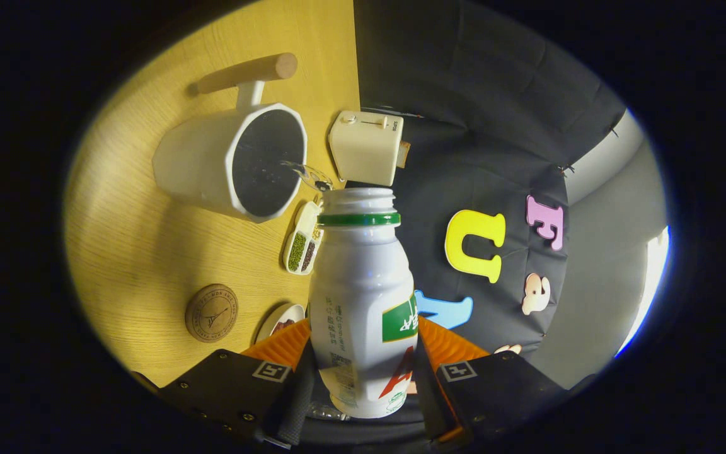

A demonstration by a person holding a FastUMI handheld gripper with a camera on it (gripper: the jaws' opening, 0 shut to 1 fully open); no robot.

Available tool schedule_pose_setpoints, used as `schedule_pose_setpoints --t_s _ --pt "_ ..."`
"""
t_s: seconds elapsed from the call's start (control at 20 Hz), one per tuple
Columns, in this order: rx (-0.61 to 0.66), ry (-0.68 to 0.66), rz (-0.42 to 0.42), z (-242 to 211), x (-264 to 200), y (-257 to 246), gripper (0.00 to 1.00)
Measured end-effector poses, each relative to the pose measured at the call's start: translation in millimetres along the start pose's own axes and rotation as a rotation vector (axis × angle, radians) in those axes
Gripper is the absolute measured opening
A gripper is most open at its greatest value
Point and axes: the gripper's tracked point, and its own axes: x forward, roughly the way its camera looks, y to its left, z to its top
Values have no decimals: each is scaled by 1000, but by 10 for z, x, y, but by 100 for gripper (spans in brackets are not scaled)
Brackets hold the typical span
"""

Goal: Take the bottle from table, then pour the juice into the cup, finally place the bottle on the coaster

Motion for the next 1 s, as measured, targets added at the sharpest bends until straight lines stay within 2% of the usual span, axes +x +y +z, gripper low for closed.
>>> schedule_pose_setpoints --t_s 1.0 --pt "-140 15 -45 18 -3 -83 71"
